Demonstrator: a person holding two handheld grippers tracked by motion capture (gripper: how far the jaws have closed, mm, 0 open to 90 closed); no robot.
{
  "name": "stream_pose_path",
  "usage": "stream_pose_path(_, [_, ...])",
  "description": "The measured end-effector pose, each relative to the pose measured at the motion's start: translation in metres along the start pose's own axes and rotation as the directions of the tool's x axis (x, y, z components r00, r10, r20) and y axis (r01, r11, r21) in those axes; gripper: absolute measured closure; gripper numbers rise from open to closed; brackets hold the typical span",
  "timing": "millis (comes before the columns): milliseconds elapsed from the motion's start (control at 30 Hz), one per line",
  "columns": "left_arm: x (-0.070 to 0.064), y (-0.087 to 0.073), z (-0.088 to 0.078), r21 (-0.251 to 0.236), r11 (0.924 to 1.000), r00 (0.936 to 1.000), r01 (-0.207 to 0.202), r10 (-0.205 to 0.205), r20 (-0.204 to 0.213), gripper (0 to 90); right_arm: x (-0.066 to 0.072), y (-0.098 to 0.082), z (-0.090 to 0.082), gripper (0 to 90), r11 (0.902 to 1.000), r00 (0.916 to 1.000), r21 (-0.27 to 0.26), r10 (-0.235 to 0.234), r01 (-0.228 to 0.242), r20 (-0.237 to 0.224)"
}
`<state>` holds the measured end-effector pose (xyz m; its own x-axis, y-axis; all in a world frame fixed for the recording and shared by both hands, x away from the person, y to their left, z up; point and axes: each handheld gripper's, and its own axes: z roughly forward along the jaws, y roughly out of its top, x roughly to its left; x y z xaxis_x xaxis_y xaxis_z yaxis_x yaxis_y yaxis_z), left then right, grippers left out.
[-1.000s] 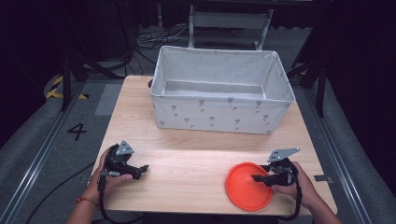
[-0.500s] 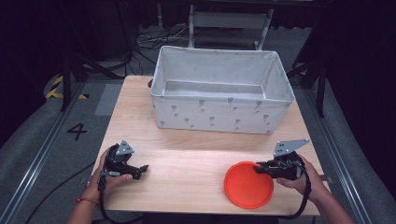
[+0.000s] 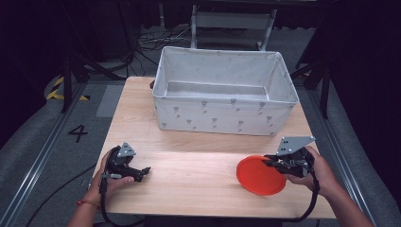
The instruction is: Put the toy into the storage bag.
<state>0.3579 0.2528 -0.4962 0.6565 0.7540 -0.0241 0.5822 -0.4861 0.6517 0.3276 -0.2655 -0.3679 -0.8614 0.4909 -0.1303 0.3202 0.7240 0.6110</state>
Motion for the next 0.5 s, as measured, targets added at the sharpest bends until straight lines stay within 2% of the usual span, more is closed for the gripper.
stream_pose_path(133, [0.0, 0.0, 0.0, 0.0, 1.0, 1.0, 0.0, 0.0, 0.0, 0.2, -0.005, 0.001, -0.008, 81.4, 1.0, 0.9997, -0.001, -0.004, 0.004, 0.024])
stream_pose_path(167, [0.0, 0.0, 0.0, 0.001, 1.0, 1.0, -0.001, 0.001, 0.0, 0.2, -0.006, 0.001, -0.011, 81.5, 0.9998, 0.9993, -0.001, -0.019, 0.019, 0.032])
stream_pose_path(367, [0.0, 0.0, 0.0, 0.002, 1.0, 1.0, -0.001, 0.001, 0.0, 0.2, -0.019, 0.004, -0.032, 81.4, 0.9995, 0.9977, -0.03, -0.005, 0.007, 0.067])
stream_pose_path(500, [0.0, 0.0, 0.0, 0.001, 1.0, 1.0, 0.0, 0.0, 0.0, 0.2, -0.024, 0.007, -0.044, 81.4, 0.9992, 0.9956, -0.037, -0.015, 0.018, 0.093])
